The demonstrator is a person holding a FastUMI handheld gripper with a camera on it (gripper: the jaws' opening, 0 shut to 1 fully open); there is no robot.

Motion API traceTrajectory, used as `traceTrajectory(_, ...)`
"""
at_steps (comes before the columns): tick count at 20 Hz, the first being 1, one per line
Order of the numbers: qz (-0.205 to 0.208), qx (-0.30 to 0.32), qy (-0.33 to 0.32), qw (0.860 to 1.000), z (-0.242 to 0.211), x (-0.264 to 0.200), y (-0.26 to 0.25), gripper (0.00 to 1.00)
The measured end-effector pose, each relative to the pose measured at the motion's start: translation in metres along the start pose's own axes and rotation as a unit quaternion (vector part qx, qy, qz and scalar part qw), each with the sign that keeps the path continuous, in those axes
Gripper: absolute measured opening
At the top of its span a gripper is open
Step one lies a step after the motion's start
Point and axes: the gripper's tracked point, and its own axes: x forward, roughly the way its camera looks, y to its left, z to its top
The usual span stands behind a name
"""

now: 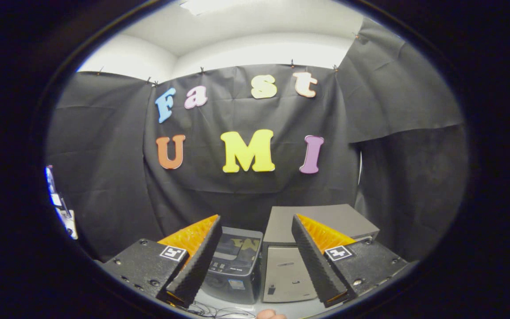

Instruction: Put the clothes into the washing machine and then close the washing machine lid.

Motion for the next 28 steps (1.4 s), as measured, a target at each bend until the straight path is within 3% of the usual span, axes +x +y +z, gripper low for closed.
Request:
traceTrajectory(15, 0.009, -0.002, -0.009, 1.000, -0.001, -0.041, -0.013, 0.99)
traceTrajectory(28, 0.009, -0.005, -0.020, 1.000, 0.009, -0.040, -0.015, 0.99)
